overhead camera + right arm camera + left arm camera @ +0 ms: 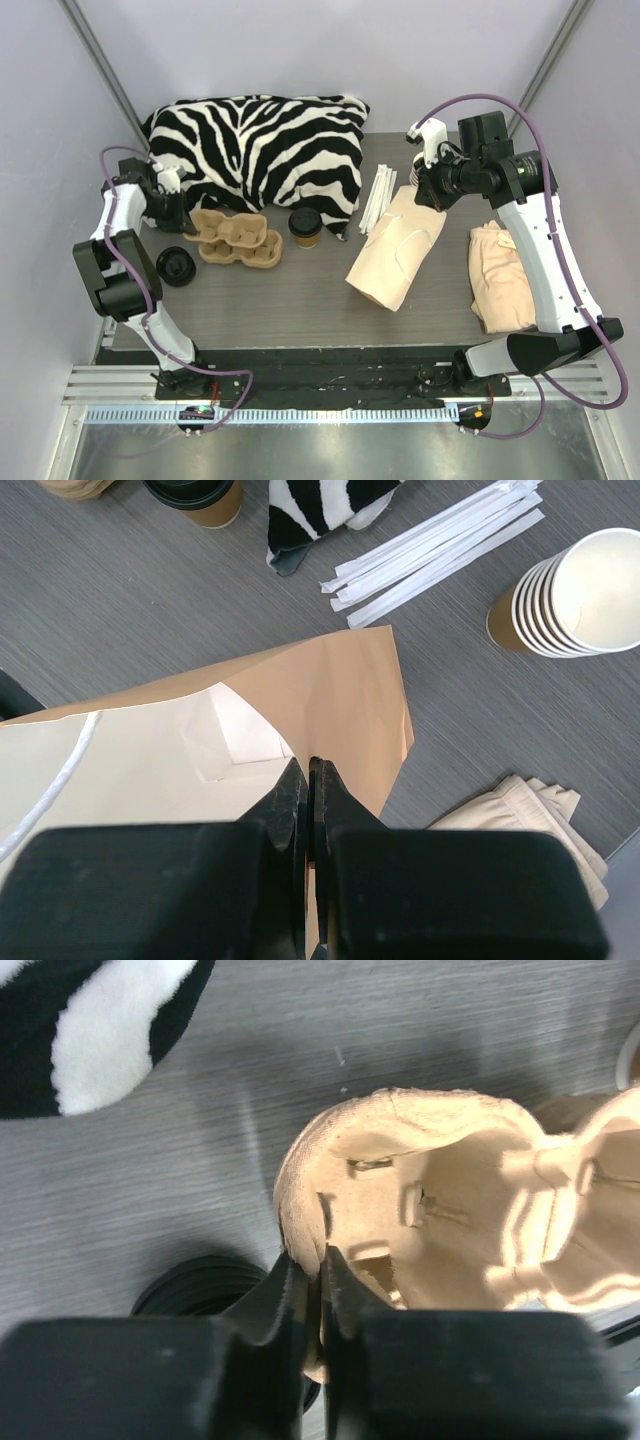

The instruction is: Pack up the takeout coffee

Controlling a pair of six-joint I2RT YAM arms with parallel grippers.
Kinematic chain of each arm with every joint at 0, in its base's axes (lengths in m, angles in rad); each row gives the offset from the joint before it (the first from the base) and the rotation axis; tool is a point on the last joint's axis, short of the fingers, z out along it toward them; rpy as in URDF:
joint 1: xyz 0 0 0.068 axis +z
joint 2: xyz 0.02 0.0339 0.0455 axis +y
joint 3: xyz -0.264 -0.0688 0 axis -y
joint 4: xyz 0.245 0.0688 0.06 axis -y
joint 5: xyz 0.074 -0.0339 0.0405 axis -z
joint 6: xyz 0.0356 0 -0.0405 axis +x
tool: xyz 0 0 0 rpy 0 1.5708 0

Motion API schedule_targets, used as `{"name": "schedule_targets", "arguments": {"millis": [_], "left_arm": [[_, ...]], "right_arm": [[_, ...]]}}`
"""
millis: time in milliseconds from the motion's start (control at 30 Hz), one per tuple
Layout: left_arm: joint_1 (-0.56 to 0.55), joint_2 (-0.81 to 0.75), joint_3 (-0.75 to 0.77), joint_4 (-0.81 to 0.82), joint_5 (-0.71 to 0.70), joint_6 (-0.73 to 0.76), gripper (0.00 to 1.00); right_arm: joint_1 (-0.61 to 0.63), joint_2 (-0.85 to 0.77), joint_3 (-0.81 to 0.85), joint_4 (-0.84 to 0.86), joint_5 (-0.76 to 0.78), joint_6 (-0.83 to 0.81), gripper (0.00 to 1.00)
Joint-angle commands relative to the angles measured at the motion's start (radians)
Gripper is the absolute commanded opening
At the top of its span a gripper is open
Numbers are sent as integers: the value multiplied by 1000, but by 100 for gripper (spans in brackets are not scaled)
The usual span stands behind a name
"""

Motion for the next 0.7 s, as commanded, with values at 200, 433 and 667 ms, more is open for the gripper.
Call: {"name": "schedule_targets", "arguments": {"millis": [200, 433, 667], "left_arm": [[-3, -193, 141, -34, 52, 21, 0], [-132, -399, 304, -115, 75, 171, 0], [-398, -633, 345, 17, 54, 253, 0]], "right_arm": [[7, -35, 28, 4, -47, -39, 1], [7, -55, 50, -24, -105, -71, 1], [5, -66, 56, -48, -175, -94, 1]]}}
